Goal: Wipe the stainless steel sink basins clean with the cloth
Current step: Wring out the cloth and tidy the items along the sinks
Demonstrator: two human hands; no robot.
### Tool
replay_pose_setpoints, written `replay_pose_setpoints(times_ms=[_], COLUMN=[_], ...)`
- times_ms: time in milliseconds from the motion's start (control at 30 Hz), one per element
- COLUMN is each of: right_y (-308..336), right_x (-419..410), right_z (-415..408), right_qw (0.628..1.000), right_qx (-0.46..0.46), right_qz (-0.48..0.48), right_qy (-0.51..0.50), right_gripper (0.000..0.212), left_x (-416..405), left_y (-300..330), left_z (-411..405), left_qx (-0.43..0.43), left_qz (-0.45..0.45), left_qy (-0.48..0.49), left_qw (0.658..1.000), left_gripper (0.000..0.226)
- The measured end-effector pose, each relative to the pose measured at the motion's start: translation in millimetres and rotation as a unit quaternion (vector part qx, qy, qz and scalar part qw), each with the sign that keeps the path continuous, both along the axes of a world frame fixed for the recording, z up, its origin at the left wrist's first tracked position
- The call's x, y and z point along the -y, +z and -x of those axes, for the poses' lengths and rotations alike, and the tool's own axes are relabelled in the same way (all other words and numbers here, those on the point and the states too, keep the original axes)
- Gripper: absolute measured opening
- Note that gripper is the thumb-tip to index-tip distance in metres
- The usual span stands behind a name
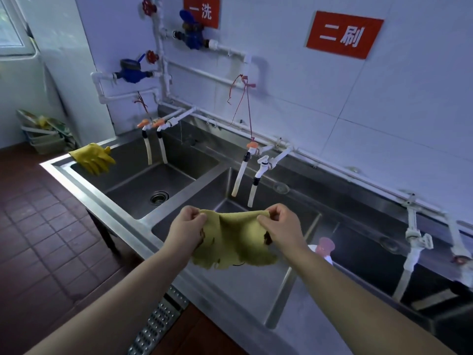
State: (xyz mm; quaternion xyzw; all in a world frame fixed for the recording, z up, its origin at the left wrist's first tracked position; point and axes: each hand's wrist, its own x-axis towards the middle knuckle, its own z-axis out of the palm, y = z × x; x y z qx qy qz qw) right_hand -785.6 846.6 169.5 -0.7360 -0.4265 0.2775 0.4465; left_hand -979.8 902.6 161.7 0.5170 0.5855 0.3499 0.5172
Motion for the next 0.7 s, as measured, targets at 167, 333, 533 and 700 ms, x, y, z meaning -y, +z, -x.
replay_pose_setpoints(times_ms=[167,333,533,700], right_y=[-1,-3,-8,-12], right_x=[2,7,17,14], right_z=[28,37,29,4], right_qw=[0.997,0.988,0.983,0.975], right_qx=[-0.057,-0.091,-0.046,0.149], right_qz=[-0.023,-0.059,-0.057,-0.135], right_qy=[0.055,0.108,0.167,0.099], right_gripper=[0.011,0.008,0.019,0.032], left_x=[20,28,29,22], left_y=[6,5,2,-7], left_z=[-19,-28,-26,-24], left_qx=[0.0,0.029,0.019,0.007], left_qz=[-0.078,-0.093,-0.095,-0.121], left_qy=[-0.081,-0.121,-0.141,-0.132], left_qw=[0.994,0.988,0.985,0.984], left_gripper=[0.01,0.004,0.018,0.018])
